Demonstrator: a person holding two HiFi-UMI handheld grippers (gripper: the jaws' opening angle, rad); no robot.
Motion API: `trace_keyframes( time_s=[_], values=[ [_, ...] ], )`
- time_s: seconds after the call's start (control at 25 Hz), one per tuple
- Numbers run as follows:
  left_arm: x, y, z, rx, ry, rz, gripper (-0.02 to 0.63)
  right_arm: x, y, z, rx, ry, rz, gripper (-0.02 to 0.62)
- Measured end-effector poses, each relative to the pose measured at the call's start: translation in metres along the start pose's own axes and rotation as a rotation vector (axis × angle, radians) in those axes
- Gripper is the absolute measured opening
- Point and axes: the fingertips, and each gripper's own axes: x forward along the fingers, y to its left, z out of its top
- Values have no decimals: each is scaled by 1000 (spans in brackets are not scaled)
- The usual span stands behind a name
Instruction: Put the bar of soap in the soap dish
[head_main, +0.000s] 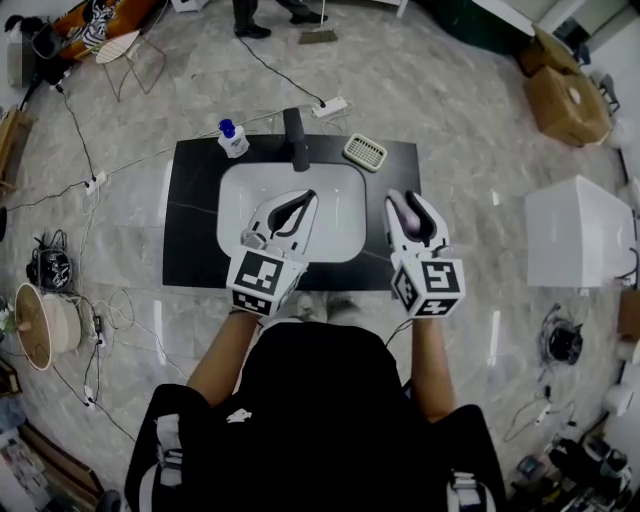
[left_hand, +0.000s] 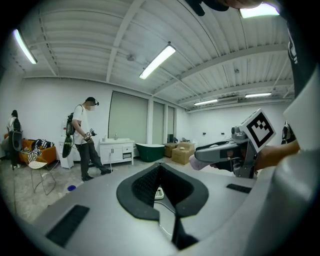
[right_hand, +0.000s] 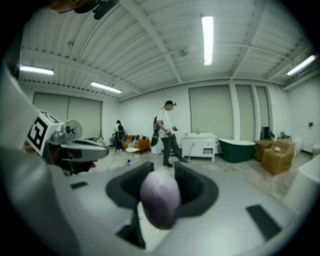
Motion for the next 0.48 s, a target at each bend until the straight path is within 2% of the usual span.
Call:
trace_keyframes(
  time_s=[0.48],
  values=[
    [67,13,-23,-33,98,30,25,64,-50,-26,33,95,59,172]
  ],
)
